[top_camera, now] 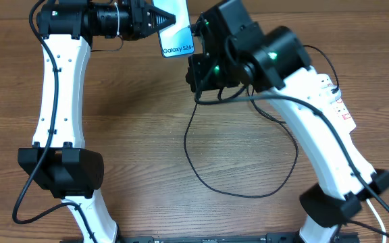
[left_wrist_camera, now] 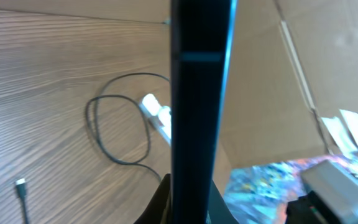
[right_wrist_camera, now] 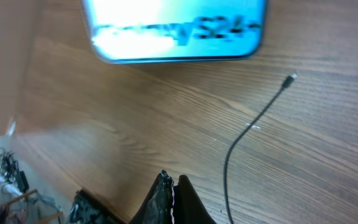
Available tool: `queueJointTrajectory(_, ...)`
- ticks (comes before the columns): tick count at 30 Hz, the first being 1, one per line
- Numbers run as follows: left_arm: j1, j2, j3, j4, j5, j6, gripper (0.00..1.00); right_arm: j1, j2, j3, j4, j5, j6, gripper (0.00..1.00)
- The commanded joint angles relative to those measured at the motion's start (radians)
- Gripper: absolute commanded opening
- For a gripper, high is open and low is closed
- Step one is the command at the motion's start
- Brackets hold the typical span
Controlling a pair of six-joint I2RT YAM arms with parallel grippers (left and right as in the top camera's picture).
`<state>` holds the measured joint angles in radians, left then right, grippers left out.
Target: Plug charger to phone and switch on socket
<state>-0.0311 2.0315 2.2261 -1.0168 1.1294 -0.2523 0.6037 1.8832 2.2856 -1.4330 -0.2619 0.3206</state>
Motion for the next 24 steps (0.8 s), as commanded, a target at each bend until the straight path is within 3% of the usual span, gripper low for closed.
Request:
queueJointTrajectory(1, -0.005, -0.003, 0.008, 0.008, 0.116, 0.037, 0.04, 0.007, -0.038, 0.026, -0.003, 0.011, -0.034, 0.04)
queueJointTrajectory(4, -0.005, -0.003, 0.008, -0.005, 0.019, 0.028, 0.04, 0.002, -0.037, 0.025, -0.023, 0.142, 0.088, 0.04)
queueJointTrajectory(7, -0.005, -0.003, 0.008, -0.058, -0.227, -0.063, 0.04, 0.001, -0.033, 0.022, -0.048, 0.270, 0.190, 0.07)
queueJointTrajectory(12, -0.005, -0.003, 0.008, -0.190, -0.578, -0.141, 0.04, 0.001, -0.023, -0.039, -0.004, 0.398, 0.301, 0.39)
queueJointTrajectory(19, -0.009, -0.003, 0.008, -0.286, -0.695, -0.137, 0.04, -0.011, 0.120, -0.069, 0.084, 0.282, 0.225, 0.61)
queueJointTrajectory(24, -0.009, -0.003, 0.008, -0.312, -0.703, -0.137, 0.04, -0.038, 0.241, -0.033, 0.064, 0.282, 0.222, 0.66)
